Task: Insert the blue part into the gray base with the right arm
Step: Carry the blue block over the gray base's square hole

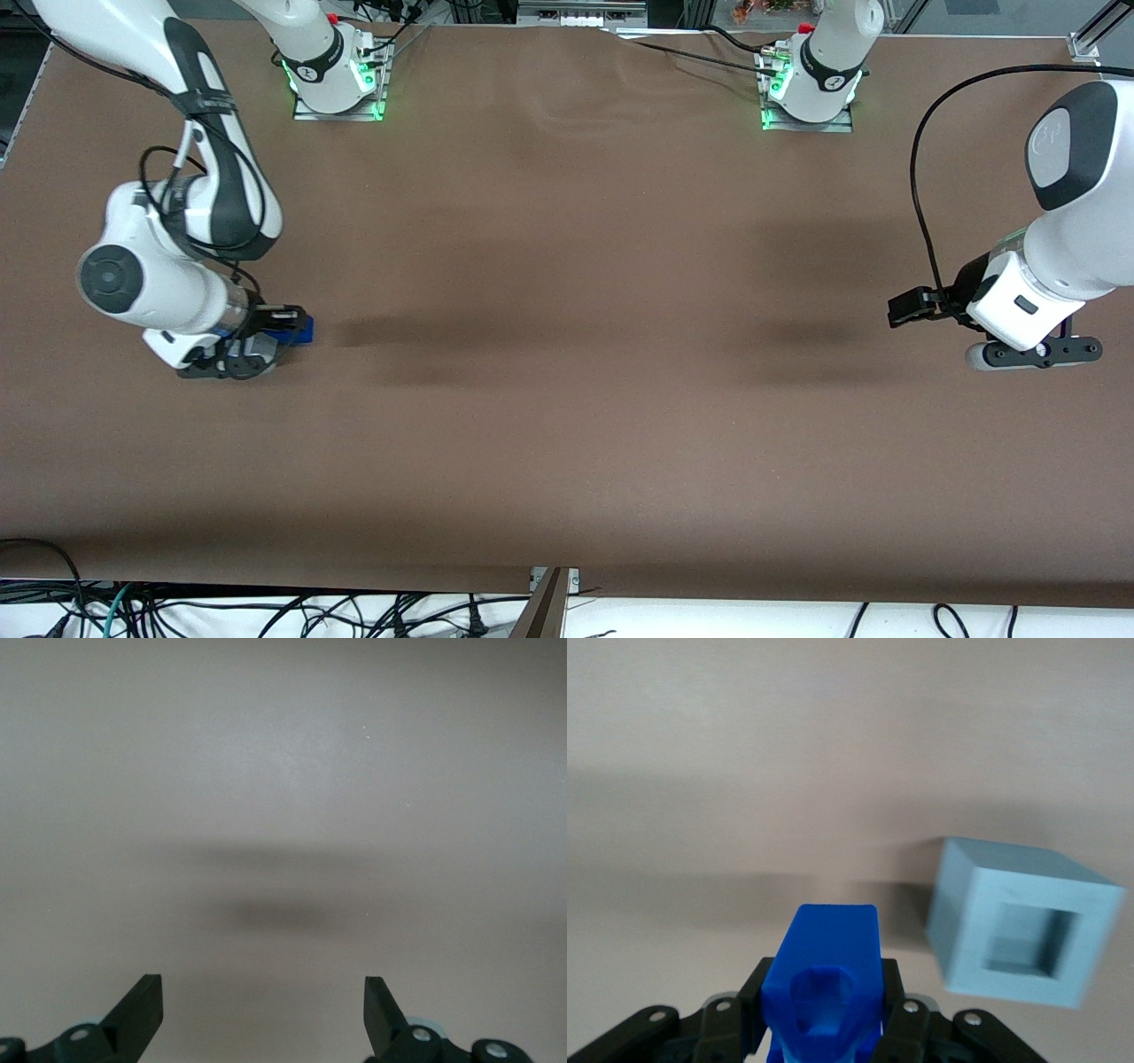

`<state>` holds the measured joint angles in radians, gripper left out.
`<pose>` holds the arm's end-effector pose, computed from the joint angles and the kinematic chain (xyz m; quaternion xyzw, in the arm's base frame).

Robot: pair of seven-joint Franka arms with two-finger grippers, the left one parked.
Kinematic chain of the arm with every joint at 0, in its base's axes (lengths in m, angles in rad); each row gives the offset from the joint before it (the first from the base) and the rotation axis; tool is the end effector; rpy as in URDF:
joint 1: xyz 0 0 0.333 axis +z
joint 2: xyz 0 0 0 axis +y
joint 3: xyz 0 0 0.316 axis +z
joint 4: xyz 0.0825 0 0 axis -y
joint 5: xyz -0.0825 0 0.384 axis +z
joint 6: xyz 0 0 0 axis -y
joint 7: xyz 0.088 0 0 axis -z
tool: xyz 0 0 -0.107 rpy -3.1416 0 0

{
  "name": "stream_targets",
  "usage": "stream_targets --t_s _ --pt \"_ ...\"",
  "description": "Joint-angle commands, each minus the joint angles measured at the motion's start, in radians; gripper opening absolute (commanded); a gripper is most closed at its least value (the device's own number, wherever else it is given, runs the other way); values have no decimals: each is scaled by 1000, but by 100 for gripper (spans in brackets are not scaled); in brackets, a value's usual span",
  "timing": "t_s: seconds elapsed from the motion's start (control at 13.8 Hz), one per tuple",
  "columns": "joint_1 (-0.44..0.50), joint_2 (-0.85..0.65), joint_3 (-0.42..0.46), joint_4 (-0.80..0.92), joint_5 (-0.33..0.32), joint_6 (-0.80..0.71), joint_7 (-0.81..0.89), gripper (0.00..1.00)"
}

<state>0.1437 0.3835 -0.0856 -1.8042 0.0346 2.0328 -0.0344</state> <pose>0.6248 0.0418 0.3218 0.9963 0.0391 -0.0766 0.0022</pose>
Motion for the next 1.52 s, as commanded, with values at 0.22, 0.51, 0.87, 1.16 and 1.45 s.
stream_targets --t_s 0.22,0.51,0.87,1.16,1.45 --pt "-3 -17 -81 35 11 -66 -105 17" --pt "-7 -11 -105 37 11 -66 -116 17" --pt "-59 9 -105 37 34 -57 -150 17" --pt "-85 35 -105 45 36 -52 -174 17" --pt "-87 49 -103 49 36 -49 -176 17"
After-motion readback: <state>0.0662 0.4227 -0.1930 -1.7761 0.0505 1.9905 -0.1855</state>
